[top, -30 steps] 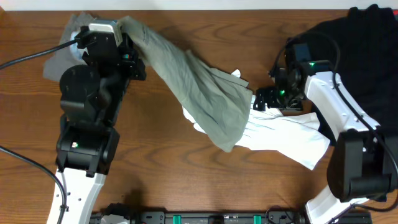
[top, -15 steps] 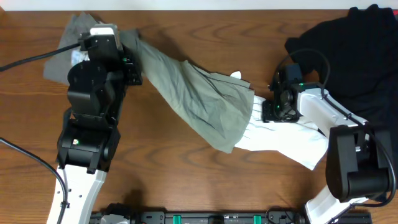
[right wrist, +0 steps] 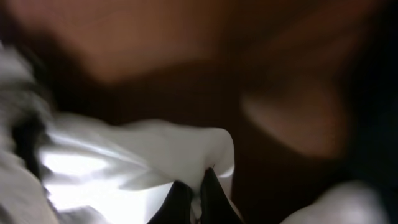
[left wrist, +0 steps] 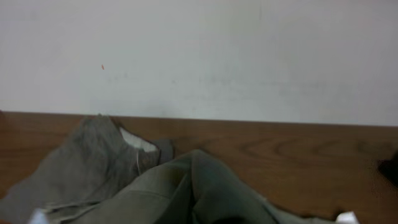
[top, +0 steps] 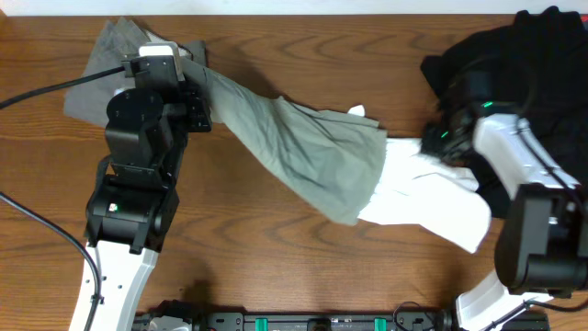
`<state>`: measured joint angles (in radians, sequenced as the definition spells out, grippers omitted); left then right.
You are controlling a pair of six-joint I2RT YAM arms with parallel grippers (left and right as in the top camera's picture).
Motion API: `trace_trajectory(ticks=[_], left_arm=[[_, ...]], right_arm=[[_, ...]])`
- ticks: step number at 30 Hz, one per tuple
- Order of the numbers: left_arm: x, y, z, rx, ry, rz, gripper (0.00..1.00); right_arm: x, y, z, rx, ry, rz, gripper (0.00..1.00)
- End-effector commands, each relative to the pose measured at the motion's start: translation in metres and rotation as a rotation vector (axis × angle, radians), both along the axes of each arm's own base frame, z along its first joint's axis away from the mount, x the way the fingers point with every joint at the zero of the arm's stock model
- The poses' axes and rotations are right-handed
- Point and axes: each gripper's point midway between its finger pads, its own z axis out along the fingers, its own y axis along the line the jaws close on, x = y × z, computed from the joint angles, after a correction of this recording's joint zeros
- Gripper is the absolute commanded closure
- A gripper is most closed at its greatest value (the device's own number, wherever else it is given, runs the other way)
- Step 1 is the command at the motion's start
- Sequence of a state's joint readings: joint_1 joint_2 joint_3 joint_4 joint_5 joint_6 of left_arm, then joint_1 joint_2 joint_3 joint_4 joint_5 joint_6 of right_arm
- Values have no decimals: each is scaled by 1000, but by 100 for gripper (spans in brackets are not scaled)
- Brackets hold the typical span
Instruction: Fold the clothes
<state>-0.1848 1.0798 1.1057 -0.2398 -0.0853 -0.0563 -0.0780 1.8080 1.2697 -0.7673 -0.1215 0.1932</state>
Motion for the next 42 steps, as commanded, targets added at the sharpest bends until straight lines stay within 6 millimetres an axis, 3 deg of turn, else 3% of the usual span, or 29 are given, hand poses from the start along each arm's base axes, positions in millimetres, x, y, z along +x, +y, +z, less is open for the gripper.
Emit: trace_trajectory(ticks=[1, 8, 11, 14, 18, 25, 31, 32, 33, 34, 35, 38, 42], left_arm=[[4, 3, 1, -10, 0, 18, 94], [11, 2, -13, -2, 41, 18, 94], [11, 2, -15, 1, 49, 18, 94], [11, 2, -16, 2, 53, 18, 94], [11, 2, -16, 2, 53, 19, 94], [14, 1, -24, 0, 77, 20, 94], [15, 1, -32, -2, 102, 22, 94], [15, 1, -31, -2, 102, 22, 94], [15, 1, -31, -5, 101, 23, 94], [15, 1, -31, -5, 101, 23, 94], [15, 1, -31, -5, 102, 22, 94], [15, -1, -32, -10, 103, 12, 94], [14, -9, -33, -26, 110, -28, 94]], right_arm=[[35, -43, 82, -44, -218, -72, 99], [65, -123, 182, -97, -481, -252, 99], [68, -160, 214, -127, -576, -332, 99], [63, -194, 233, -141, -635, -427, 99], [47, -232, 238, -174, -652, -508, 99], [19, -272, 211, -219, -549, -660, 99], [9, -289, 196, -231, -499, -736, 99], [8, -292, 197, -228, -506, -748, 88], [7, -293, 198, -227, -512, -756, 63], [8, -293, 201, -219, -520, -752, 36], [11, -291, 205, -199, -534, -740, 1], [26, -273, 218, -103, -590, -647, 1], [53, -218, 232, 61, -653, -401, 1]])
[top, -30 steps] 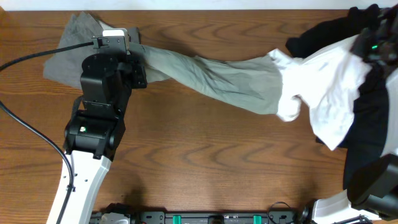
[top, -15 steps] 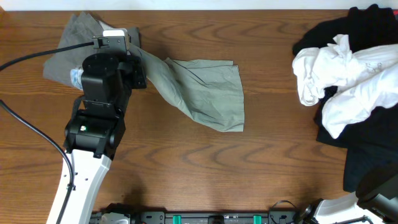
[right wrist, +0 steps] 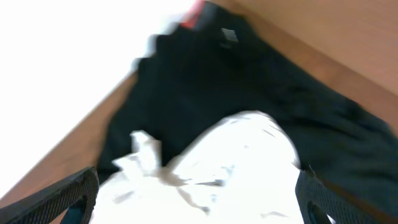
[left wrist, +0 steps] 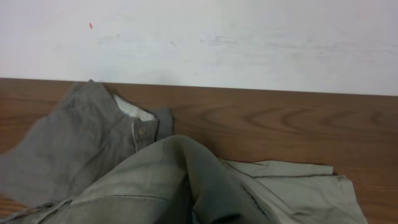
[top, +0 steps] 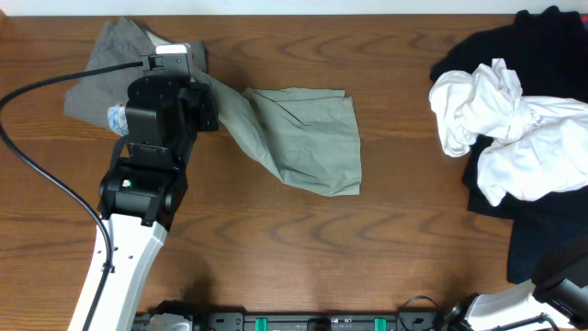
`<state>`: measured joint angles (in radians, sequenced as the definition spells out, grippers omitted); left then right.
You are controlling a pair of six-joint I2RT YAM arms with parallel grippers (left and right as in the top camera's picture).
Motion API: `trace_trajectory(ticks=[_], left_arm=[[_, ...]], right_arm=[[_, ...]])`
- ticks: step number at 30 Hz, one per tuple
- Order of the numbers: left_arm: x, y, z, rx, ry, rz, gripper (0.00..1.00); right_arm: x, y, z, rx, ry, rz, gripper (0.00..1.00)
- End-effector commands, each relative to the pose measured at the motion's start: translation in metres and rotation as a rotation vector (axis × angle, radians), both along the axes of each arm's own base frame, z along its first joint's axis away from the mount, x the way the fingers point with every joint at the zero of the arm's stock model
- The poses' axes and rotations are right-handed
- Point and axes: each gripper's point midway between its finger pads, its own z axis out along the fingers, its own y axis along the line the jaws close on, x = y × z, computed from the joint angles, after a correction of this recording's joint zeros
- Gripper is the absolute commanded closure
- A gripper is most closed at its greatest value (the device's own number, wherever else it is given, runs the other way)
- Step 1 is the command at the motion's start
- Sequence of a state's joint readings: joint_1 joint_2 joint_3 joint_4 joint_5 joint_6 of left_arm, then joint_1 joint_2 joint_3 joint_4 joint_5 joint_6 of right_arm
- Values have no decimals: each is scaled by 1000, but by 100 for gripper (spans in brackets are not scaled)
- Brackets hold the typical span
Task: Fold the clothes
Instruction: 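Grasp the right end of the khaki trousers with the right gripper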
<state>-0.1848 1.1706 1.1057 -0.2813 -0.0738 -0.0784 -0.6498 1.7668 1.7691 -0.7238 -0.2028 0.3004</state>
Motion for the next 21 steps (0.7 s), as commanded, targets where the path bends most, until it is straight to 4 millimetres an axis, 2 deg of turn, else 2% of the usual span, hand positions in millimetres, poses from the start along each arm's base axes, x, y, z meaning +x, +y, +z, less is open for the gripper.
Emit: trace_trajectory(ticks=[1, 6, 14, 18, 21], left_arm=[[-1, -5, 9, -30, -19, -31, 94], [-3, -6, 5, -29, 1, -34, 94], [-4, -6, 2, -27, 12, -34, 94], [-4, -6, 1, -27, 17, -34, 94], [-5, -5, 0, -26, 20, -34, 94]], right_arm=[[27, 61, 18, 66, -88, 278, 2], [38, 143, -3, 50, 28, 516, 1], [32, 282, -50, 117, 189, 805, 1], [16, 332, -88, 147, 270, 910, 1], [0, 358, -120, 189, 336, 942, 7]])
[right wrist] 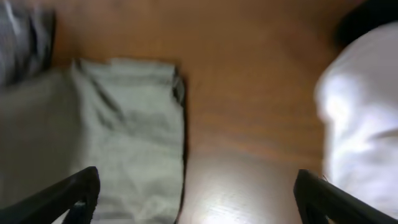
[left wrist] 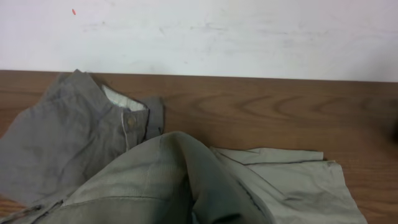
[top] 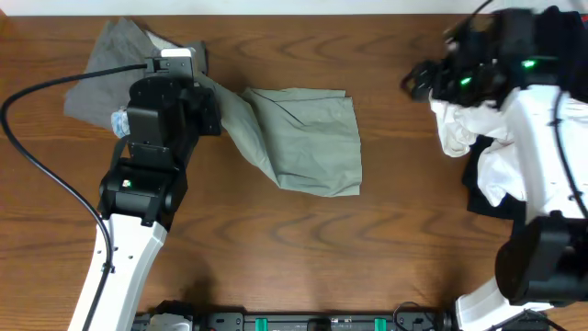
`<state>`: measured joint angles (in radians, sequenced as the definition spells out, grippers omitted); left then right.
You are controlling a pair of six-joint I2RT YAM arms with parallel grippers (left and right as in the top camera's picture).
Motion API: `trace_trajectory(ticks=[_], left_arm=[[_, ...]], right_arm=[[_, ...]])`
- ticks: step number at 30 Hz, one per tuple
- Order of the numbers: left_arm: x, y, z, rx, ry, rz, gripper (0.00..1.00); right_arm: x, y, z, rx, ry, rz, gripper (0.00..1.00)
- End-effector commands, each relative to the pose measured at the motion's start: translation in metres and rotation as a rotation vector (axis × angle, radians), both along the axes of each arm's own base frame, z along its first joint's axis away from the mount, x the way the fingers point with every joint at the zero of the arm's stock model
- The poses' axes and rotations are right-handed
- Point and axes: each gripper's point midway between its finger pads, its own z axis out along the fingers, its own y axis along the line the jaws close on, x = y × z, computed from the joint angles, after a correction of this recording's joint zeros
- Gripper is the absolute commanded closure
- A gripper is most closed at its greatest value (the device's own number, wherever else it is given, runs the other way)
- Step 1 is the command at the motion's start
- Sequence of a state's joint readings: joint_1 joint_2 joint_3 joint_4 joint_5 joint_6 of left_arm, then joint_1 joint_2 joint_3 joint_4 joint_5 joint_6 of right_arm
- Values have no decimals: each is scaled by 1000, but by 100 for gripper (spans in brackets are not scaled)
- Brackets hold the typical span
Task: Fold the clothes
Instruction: 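Grasp the right end of the khaki trousers with the right gripper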
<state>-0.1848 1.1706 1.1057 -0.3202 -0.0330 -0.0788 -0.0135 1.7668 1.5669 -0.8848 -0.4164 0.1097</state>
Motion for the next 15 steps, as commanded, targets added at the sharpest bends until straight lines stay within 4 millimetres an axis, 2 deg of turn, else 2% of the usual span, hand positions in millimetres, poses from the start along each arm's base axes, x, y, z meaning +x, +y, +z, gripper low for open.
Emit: trace_trajectory(ticks=[1, 6, 12, 15], left_arm=[[0, 1, 9, -15, -21, 3, 94], [0, 1, 9, -16, -21, 3, 94], [0, 1, 9, -16, -20, 3, 94], [0, 1, 8, -15, -18, 3, 94]], right_arm=[[-22, 28, -37, 16, 92, 42, 8], [-51, 60, -84, 35, 192, 61, 11], [-79, 105, -120, 34, 203, 138, 16], [-87, 118, -138, -13, 189, 121, 21]])
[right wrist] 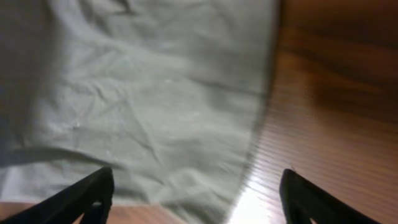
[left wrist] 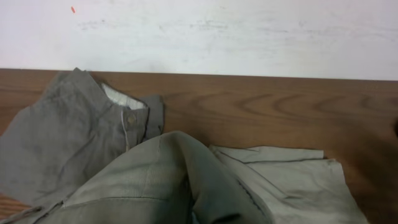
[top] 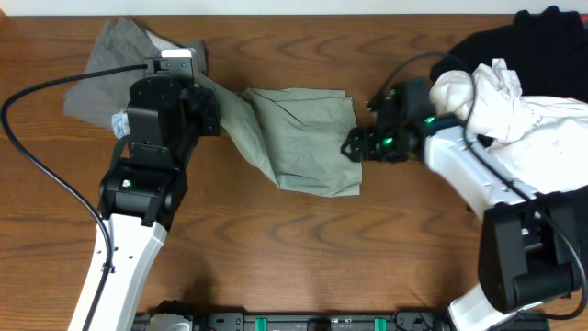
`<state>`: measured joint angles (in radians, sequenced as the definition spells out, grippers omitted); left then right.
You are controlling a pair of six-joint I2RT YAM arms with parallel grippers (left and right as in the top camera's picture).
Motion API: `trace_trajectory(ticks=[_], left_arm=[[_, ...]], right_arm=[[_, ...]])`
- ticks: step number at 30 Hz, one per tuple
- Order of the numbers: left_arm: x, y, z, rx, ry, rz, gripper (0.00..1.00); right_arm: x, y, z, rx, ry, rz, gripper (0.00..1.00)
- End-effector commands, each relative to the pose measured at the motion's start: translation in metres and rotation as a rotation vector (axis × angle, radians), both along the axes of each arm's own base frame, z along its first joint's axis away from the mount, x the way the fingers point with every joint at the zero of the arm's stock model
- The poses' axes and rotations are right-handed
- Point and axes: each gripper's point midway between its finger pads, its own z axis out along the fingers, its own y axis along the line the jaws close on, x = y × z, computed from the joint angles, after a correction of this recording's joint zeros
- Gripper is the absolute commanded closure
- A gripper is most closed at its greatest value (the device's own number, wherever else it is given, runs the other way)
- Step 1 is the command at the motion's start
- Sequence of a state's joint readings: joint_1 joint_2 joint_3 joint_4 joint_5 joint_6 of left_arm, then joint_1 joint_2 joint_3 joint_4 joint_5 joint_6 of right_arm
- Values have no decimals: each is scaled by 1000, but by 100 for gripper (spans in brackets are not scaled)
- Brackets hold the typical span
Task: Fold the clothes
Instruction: 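Grasp the right end of the khaki trousers with the right gripper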
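A grey-green garment [top: 308,138] lies across the table's left half, its waistband end [top: 115,60] at the far left. My left gripper [top: 200,103] is shut on a bunched fold of it; in the left wrist view the cloth [left wrist: 155,180] hides the fingers. My right gripper [top: 354,147] is open at the garment's right edge, low over it. In the right wrist view the garment [right wrist: 155,93] fills the space between the two dark fingertips [right wrist: 93,193], with bare wood to the right.
A crumpled white garment [top: 514,119] rests on a pile of black clothes [top: 542,37] at the table's far right. The wooden table [top: 303,257] ends at a pale wall along the back [left wrist: 217,31].
My right gripper has moved from beside the white garment at the upper right down and left to the green garment's right edge, still open. The left gripper and garment are unchanged.
At first my right gripper was shut on the white garment, which lay partly on the green one mid-table. Then the white garment lay on the black pile and the gripper was open. It stood by the pile, and now at the green garment. The left held throughout.
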<state>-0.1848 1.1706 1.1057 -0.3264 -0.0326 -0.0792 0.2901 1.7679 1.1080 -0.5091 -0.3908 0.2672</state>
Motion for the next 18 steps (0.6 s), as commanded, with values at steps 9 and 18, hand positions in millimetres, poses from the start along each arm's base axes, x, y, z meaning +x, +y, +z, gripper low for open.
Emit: trace_trajectory(ticks=[9, 18], left_arm=[[-1, 1, 7, -13, -13, 4, 94], [-1, 1, 7, -13, -12, 4, 94]], right_arm=[[-24, 15, -33, -134, 0, -30, 32], [-36, -2, -41, -205, 61, -71, 33]])
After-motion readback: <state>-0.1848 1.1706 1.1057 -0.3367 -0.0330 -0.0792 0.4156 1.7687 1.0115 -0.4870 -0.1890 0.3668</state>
